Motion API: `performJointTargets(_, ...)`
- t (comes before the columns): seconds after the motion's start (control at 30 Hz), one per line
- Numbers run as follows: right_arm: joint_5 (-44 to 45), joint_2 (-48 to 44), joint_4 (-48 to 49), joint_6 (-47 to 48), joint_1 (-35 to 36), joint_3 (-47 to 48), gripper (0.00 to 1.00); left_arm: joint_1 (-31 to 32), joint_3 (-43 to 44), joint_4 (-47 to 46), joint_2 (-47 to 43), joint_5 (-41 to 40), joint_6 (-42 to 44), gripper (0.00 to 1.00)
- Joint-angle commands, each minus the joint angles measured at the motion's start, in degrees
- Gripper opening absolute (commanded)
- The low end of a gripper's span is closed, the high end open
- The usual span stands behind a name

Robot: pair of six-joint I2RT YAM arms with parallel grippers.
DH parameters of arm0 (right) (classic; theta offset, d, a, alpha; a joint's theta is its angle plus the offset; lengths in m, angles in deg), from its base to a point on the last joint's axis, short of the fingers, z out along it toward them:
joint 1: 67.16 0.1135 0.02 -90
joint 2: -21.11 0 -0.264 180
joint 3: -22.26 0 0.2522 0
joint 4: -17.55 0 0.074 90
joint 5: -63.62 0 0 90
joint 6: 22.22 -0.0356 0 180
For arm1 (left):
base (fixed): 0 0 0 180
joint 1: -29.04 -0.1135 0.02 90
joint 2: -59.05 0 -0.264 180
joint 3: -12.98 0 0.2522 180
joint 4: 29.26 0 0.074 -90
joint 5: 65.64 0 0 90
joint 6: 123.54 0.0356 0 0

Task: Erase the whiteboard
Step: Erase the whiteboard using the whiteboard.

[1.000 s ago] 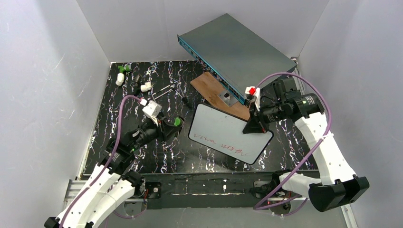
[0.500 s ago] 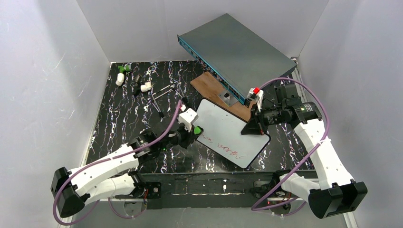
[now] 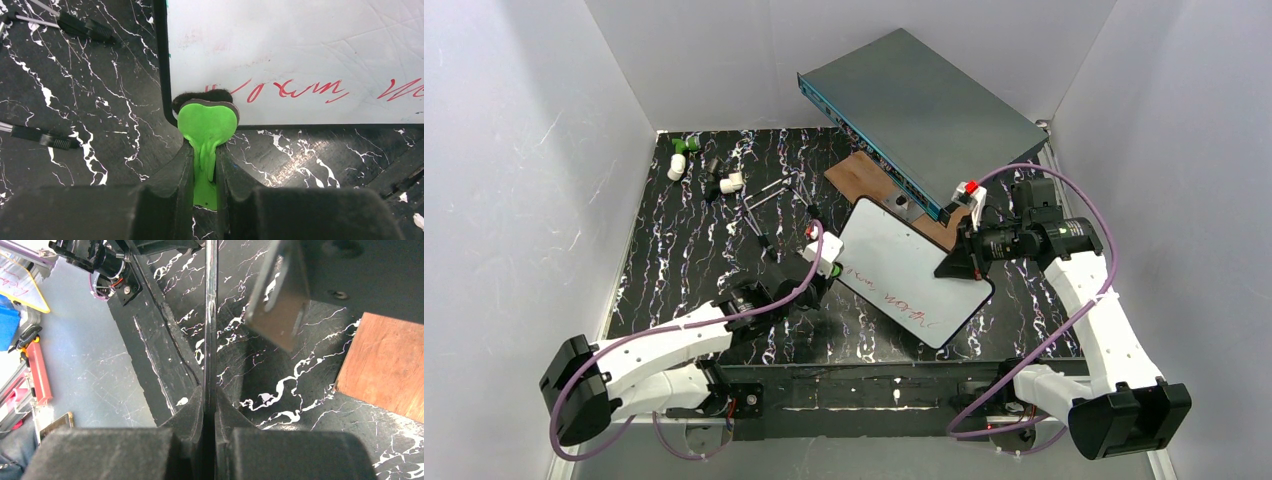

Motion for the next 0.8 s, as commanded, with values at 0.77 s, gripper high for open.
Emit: performJointTargets(0.77,-9.8,-1.3,2.6,-0.9,-1.4,0.7,0.01,1.2,-2.2,-0.4,3.4,-2.2,-2.8,0.00)
